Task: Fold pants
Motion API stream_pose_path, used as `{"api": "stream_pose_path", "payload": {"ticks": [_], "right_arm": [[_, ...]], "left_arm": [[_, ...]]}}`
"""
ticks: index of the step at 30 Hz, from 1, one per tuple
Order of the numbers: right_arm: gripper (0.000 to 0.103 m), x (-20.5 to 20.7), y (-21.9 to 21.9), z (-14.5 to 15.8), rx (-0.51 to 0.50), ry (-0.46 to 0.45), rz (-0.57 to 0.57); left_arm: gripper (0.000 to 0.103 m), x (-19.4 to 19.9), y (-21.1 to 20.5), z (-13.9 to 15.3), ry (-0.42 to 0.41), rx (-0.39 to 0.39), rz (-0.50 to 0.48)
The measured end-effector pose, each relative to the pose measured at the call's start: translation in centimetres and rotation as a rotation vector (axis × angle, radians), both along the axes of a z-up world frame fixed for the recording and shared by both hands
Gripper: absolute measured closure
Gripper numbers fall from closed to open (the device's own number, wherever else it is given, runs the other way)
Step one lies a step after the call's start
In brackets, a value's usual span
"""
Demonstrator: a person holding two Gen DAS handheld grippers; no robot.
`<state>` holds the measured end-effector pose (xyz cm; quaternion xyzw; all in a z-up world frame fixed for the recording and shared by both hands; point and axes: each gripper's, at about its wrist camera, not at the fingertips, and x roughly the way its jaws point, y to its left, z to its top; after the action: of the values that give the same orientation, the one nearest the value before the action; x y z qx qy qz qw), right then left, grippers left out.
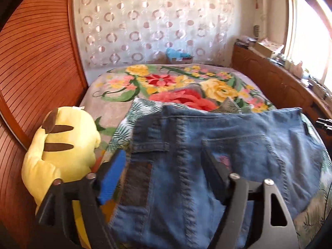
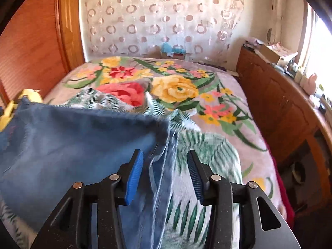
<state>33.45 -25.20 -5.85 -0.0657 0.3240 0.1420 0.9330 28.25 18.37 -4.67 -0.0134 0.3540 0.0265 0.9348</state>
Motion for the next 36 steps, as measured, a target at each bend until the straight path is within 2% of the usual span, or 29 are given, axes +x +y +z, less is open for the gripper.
{"api": "stream_pose_path", "payload": {"ticks": [4,9,15,20,27,30,31,32,36], "right_arm": [[0.052,-4.2,-1.4,-0.9,0.049,0.043,0.028],[0.052,-6.0,-2.8,-2.3,0.088,0.095,-0.005],[0.052,-5.0,-2.4,-3.3,0.098,0.137,-0.034],[0.052,-4.7,-1.5,-4.0,0.102,0.168,-0.035],[0.052,-5.2,-0.5,-4.9,0.048,0.137,-0.032],[0.063,-5.6,-0.3,-5.0,0.019,0.116,-0.021],[0.069,-5.7,-0.3,-5.0,0.024,0.111,-0.006],[0.079,-5.8,-0.1,-5.1,0.028,0.111,0.016],[0.085,-5.8,0.2,-5.2,0.016,0.109,0.04]], "left_arm": [[0.026,-1.7,-1.9,-0.1,-0.011,-0.01,-0.036],[0.026,-3.7,-3.5,-0.9,-0.018,-0.006,-0.046],[0.026,-4.7,-3.7,-2.9,0.019,0.001,-0.029],[0.026,-5.8,-3.1,-3.3,0.017,0.005,-0.001],[0.026,-6.9,-1.7,-3.5,0.007,0.025,0.053],[0.026,-7.1,-0.8,-3.8,0.015,0.016,0.076],[0.026,-7.1,-0.6,-3.9,0.019,0.013,0.081],[0.026,-7.0,-0.3,-4.2,0.031,0.008,0.091],[0.026,-6.7,0.4,-5.0,0.052,-0.019,0.107]]}}
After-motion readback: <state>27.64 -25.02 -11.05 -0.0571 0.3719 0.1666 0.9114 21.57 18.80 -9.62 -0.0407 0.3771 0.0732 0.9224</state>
